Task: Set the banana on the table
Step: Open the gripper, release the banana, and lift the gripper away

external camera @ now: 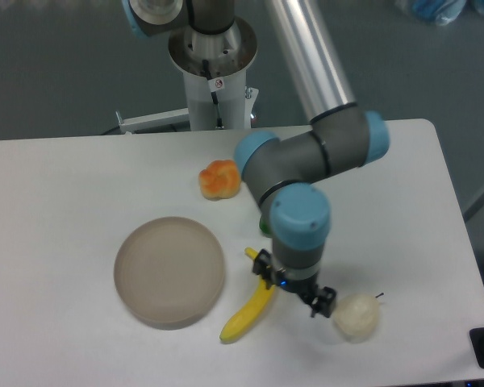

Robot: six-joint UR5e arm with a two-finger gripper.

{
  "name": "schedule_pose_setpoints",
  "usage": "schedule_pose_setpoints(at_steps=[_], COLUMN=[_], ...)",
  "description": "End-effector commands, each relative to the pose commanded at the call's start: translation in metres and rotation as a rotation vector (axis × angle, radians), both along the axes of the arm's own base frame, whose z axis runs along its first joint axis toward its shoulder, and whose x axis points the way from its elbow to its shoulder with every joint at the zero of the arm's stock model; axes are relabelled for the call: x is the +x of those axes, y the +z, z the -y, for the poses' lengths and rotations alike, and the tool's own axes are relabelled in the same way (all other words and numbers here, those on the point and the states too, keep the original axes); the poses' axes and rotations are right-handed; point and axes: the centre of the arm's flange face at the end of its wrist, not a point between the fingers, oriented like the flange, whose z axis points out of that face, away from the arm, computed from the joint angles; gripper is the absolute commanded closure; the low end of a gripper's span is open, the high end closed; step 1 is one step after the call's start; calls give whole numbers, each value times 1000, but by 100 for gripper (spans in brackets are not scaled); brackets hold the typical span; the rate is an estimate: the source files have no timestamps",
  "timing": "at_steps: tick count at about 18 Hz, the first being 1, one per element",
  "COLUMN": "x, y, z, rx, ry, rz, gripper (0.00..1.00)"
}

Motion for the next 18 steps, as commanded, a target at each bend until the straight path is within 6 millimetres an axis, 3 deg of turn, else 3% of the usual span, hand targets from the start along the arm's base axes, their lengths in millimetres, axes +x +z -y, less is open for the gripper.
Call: schedule_pose_setpoints(at_steps=[3, 8, 10, 13, 18], x=[-27, -55, -70, -83, -100], y=[1, 8, 13, 20, 7], z=[17, 47, 69, 90, 115], rx=[-10, -57, -84, -107, -137], ry=[-5, -59, -94, -112, -157], rz=[-6, 17, 34, 56, 92], gripper=[0, 0, 0, 0, 0])
